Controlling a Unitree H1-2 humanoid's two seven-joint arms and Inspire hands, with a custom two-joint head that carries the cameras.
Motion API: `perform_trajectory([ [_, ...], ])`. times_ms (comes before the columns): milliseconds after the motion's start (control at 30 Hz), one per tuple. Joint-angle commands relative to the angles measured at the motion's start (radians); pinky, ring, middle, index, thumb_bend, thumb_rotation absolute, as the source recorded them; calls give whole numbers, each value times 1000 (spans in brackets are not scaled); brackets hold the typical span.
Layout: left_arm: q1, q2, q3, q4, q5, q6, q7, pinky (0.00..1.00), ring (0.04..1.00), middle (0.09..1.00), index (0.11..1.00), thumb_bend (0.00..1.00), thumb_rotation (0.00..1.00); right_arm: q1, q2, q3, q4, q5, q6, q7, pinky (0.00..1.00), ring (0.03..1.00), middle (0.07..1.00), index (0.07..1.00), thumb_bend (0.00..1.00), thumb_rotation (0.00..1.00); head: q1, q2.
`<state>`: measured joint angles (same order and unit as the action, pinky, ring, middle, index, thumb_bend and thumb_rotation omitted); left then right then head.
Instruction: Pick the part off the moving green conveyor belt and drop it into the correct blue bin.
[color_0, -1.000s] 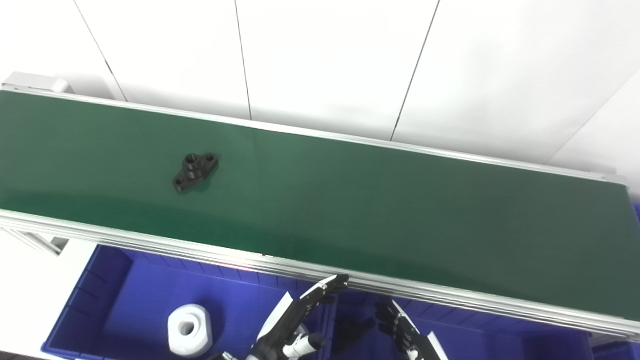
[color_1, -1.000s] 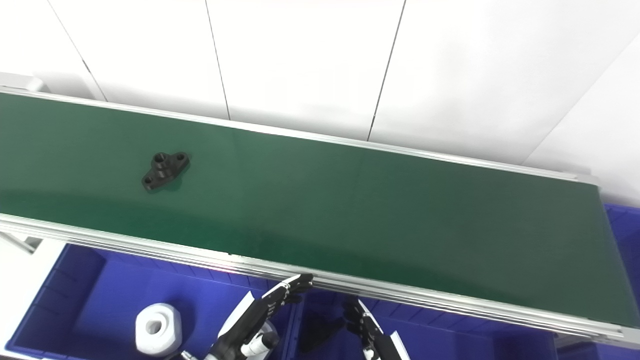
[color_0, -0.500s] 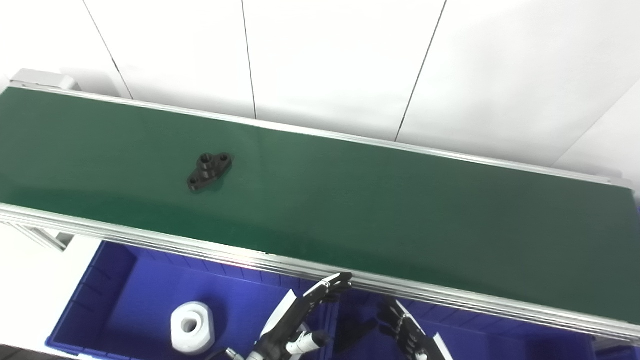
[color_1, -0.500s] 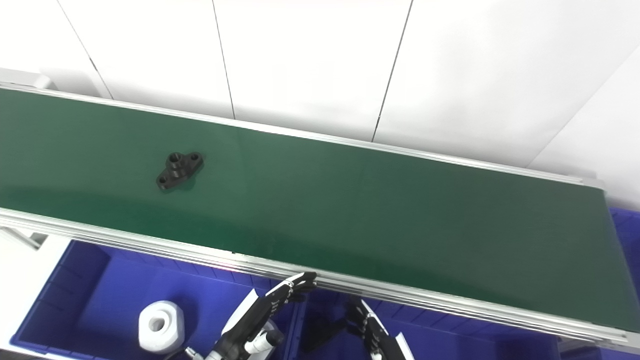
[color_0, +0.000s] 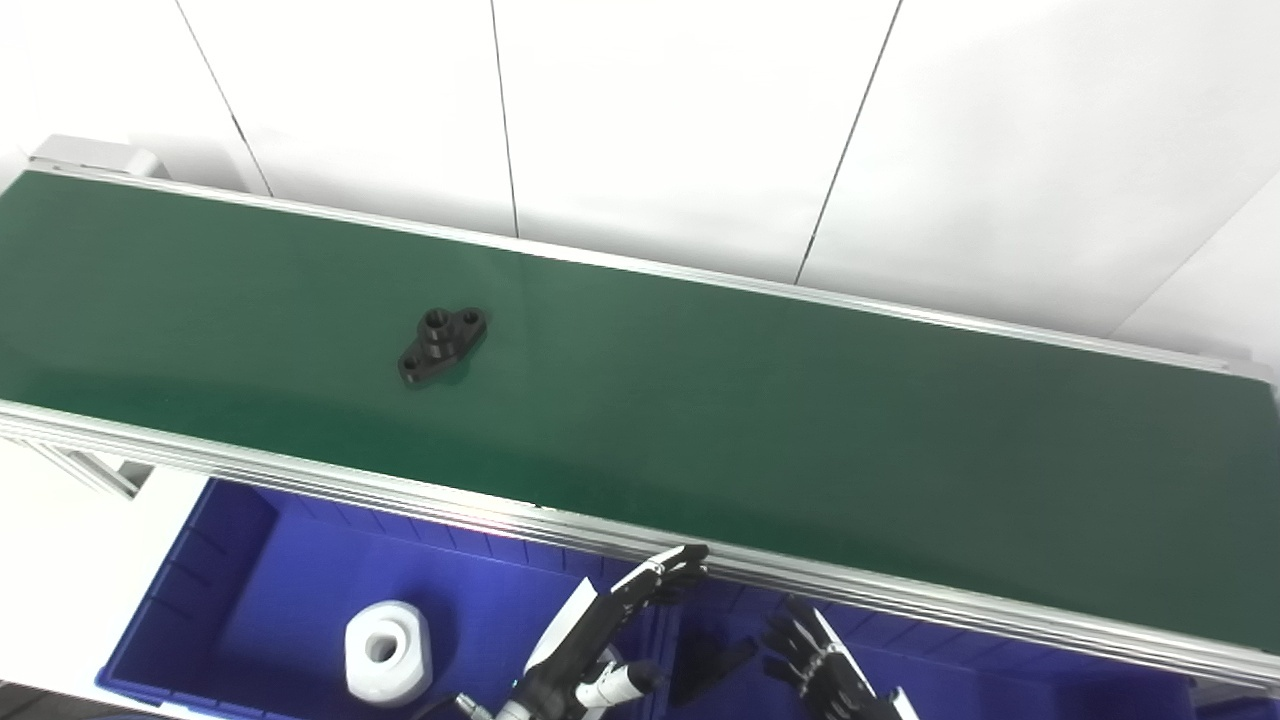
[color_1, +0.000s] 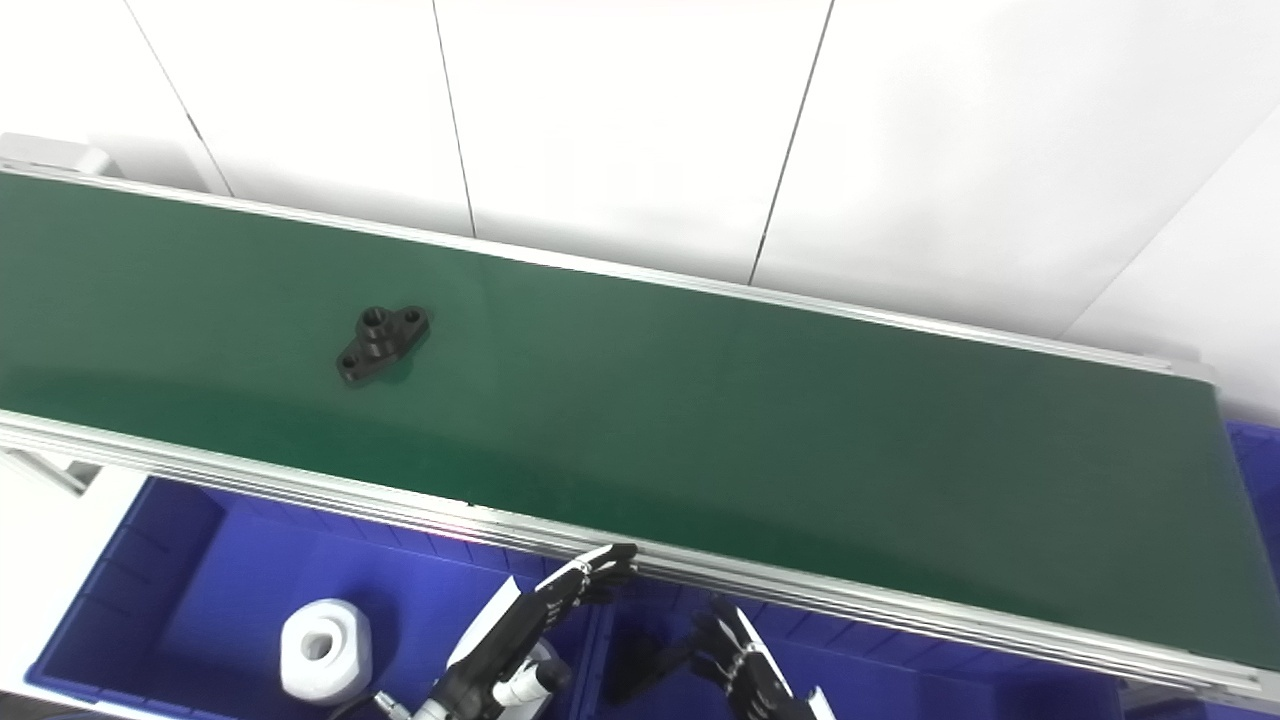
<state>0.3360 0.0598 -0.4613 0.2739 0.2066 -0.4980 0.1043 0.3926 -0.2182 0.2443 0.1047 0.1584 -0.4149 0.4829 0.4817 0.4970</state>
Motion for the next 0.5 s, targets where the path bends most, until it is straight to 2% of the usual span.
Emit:
perform_trajectory([
  [0, -2, -18, -29, 9, 16, 28, -14, 843, 918, 903, 885, 940, 989, 0, -2, 9, -42, 35, -37, 21, 879, 922, 933, 992, 965, 1000, -1, 0],
  [467, -17, -23, -29, 31, 9, 29, -21, 845, 922, 907, 887, 926, 987, -59, -9, 6, -155, 59, -16, 9, 843, 893, 912, 971, 962, 1000, 0, -15],
])
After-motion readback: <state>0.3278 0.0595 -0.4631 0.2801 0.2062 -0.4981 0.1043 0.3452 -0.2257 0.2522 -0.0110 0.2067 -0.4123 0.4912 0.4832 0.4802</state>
